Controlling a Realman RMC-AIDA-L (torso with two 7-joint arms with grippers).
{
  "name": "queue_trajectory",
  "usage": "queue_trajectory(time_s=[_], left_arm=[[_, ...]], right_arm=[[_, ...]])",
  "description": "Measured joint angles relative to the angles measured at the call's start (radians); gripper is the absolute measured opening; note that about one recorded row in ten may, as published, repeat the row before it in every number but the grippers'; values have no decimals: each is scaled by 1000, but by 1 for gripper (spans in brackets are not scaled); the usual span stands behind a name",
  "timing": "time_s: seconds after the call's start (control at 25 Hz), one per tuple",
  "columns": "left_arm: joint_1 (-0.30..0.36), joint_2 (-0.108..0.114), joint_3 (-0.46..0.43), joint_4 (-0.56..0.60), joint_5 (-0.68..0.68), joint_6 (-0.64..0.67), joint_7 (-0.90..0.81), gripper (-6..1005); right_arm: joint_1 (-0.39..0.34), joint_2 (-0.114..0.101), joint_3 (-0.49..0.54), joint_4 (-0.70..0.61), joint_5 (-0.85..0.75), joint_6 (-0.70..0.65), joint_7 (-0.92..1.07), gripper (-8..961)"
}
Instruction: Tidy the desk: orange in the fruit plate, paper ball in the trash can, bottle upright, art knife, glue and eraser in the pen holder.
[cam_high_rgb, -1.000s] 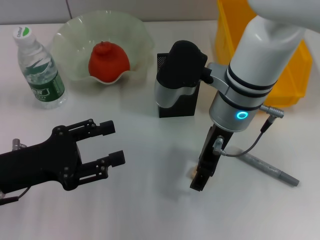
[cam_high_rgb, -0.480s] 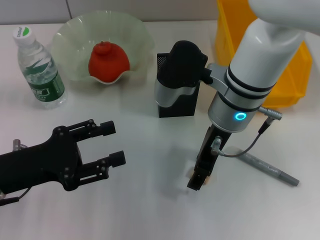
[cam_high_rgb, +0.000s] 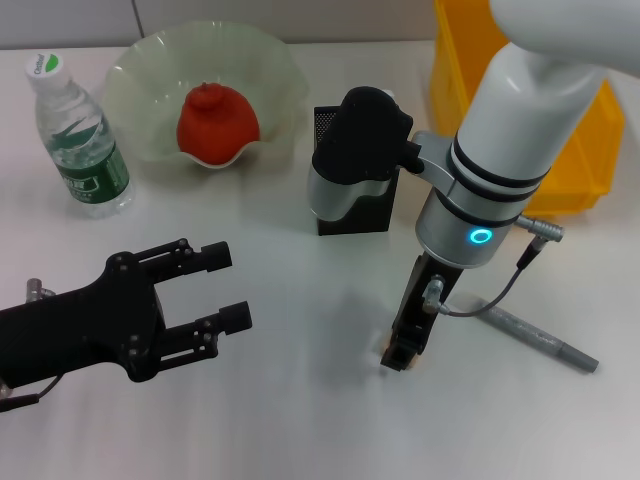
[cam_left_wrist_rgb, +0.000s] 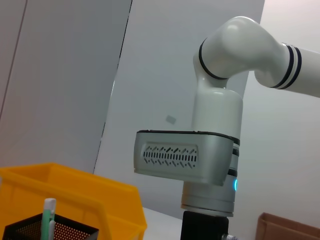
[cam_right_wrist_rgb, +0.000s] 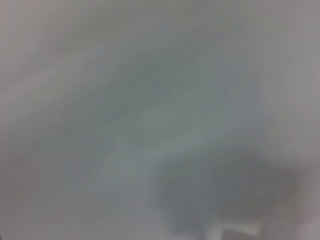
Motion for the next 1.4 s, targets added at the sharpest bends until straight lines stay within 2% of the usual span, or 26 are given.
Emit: queue_trajectory(time_s=[0.16,0.92,1.08,1.16,1.28,1.4], left_arm=[[0,-1,0,0,0,-4,0,696],[0,-3,-1,0,0,-7,0,696],[-2,-3,-2,0,0,-7,0,696],[-3,-4,-3,0,-1,-7,0,696],[-3,-4,-11,0,-2,-7,0,696],[-2,-4,-12,0,-4,-6,0,696]], right_arm=[[0,0,-7,0,0,1,2,438],[-1,0,-43,1,0,9,9,399],[-7,0,-36,-20,0,6,9,296],[-27,-1,-30,-61,0,0,9,245],[-76,-6,-9,-153,-1,-8,7,248],[-145,-8,61,-261,-2,-16,-11,250]])
